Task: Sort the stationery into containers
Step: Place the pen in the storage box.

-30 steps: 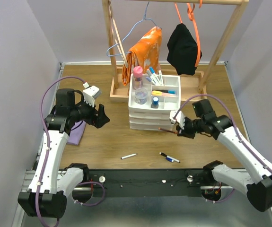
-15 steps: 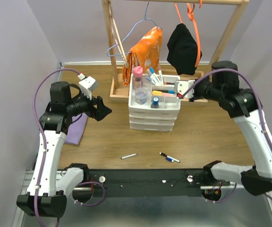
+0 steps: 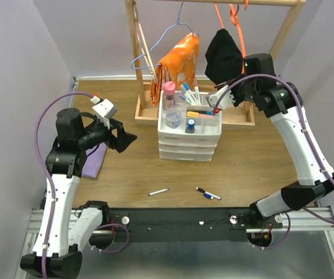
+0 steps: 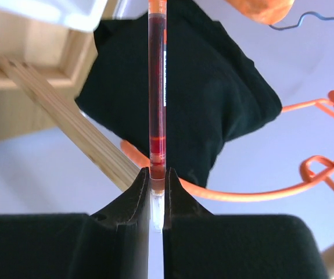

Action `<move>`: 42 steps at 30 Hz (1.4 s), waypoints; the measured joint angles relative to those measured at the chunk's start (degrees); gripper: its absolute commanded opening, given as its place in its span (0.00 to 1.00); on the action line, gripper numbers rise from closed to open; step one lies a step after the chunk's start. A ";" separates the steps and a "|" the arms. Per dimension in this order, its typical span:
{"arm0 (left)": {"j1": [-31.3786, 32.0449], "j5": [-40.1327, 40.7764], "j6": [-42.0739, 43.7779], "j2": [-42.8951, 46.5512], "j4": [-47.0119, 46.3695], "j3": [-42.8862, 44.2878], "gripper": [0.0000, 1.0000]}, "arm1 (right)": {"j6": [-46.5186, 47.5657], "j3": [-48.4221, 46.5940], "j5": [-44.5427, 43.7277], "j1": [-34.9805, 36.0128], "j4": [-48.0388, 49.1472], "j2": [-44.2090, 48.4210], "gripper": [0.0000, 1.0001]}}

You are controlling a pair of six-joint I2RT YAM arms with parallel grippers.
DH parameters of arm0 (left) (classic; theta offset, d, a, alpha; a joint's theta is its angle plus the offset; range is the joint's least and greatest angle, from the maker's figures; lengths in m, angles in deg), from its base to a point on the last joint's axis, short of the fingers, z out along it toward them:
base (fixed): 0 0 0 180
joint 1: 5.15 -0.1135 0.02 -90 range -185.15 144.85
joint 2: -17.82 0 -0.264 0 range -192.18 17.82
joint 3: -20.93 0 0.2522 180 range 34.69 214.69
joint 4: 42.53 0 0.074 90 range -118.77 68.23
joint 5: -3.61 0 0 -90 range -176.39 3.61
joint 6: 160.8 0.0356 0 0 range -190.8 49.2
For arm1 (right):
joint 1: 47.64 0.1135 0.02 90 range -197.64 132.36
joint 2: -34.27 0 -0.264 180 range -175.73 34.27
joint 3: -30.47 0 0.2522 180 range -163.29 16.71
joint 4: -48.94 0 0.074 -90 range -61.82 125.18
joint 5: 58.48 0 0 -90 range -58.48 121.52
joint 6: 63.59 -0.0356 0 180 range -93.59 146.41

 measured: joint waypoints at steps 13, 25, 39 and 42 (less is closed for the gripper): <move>0.00 0.07 -0.17 6.43 -1.44 -6.64 0.88 | 8.50 0.48 -2.71 0.02 -1.09 -0.22 0.03; 0.00 1.16 -0.20 9.25 -0.90 -7.06 0.88 | 9.16 4.79 -2.62 0.61 -0.52 -0.79 0.03; -1.60 1.73 -0.92 10.93 0.24 -8.33 0.88 | 9.09 14.60 -1.33 1.92 7.21 0.13 0.39; -1.75 1.73 -1.05 11.32 0.61 -8.50 0.88 | 9.68 16.65 -0.42 2.16 8.52 1.42 0.43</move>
